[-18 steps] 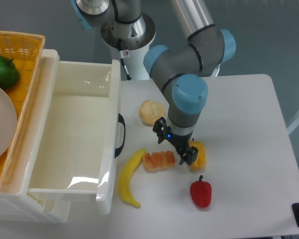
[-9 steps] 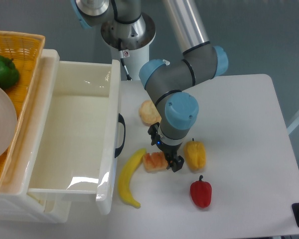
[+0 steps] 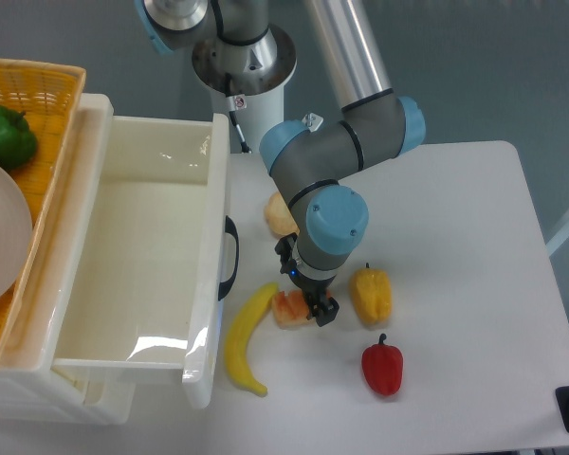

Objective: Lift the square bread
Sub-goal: 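Lower the gripper onto the square bread and close on it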

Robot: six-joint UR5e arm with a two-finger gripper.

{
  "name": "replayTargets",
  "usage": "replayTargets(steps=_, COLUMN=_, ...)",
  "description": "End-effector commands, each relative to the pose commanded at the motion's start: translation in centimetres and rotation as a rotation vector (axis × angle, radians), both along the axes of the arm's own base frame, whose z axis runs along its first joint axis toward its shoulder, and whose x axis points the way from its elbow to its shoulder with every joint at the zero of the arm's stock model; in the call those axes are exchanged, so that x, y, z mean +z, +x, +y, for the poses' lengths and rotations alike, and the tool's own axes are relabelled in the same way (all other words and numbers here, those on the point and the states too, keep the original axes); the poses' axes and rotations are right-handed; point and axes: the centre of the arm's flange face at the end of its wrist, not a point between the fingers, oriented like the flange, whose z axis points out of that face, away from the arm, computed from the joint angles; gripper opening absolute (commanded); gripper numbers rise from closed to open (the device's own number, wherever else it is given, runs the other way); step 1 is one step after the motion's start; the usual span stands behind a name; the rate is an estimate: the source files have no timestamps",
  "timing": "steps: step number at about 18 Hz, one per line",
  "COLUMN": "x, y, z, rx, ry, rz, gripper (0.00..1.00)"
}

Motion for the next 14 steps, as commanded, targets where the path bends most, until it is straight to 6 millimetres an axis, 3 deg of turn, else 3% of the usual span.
replayTargets(steps=14, x=-1.1, y=-0.2, z=0.3, rx=0.000, ry=-0.009, rz=-0.011, gripper=1.00)
